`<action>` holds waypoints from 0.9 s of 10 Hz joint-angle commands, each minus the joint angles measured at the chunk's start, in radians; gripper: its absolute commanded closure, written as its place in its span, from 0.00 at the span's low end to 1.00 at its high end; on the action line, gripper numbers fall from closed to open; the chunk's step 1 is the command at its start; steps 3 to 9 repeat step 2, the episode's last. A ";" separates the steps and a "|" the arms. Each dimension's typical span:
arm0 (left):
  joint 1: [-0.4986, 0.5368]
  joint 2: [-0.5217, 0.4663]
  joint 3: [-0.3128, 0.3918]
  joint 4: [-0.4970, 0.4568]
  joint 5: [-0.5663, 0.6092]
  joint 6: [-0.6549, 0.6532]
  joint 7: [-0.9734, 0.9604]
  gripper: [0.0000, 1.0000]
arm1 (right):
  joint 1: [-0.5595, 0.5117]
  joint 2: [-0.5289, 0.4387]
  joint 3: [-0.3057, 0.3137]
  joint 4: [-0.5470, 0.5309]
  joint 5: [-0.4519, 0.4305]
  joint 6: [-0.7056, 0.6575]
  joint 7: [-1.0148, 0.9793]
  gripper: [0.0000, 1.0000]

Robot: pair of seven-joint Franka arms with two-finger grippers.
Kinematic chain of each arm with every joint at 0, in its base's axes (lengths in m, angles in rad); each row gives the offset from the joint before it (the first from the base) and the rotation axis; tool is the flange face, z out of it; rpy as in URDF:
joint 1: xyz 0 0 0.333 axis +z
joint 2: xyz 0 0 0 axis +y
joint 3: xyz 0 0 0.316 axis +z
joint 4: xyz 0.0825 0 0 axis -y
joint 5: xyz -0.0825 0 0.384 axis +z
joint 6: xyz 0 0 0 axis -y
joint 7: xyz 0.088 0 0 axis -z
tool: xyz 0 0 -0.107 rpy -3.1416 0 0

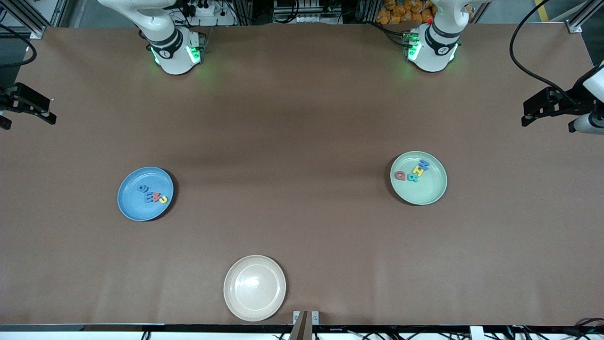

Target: Sort upper and lower case letters into plates

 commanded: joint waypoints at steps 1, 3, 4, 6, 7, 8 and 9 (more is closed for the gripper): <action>0.007 -0.027 0.031 -0.021 -0.026 -0.023 -0.004 0.00 | -0.016 -0.019 0.009 -0.018 -0.002 0.001 -0.012 0.00; 0.006 -0.027 0.045 -0.021 -0.033 -0.027 -0.002 0.00 | -0.016 -0.019 0.009 -0.018 -0.002 0.002 -0.012 0.00; 0.006 -0.027 0.045 -0.021 -0.033 -0.027 -0.002 0.00 | -0.016 -0.019 0.009 -0.018 -0.002 0.002 -0.012 0.00; 0.006 -0.027 0.045 -0.021 -0.033 -0.027 -0.002 0.00 | -0.016 -0.019 0.009 -0.018 -0.002 0.002 -0.012 0.00; 0.006 -0.027 0.045 -0.021 -0.033 -0.027 -0.002 0.00 | -0.016 -0.019 0.009 -0.018 -0.002 0.002 -0.012 0.00; 0.006 -0.027 0.045 -0.021 -0.033 -0.027 -0.002 0.00 | -0.016 -0.019 0.009 -0.018 -0.002 0.002 -0.012 0.00; 0.006 -0.027 0.045 -0.021 -0.033 -0.027 -0.002 0.00 | -0.016 -0.019 0.009 -0.018 -0.002 0.002 -0.012 0.00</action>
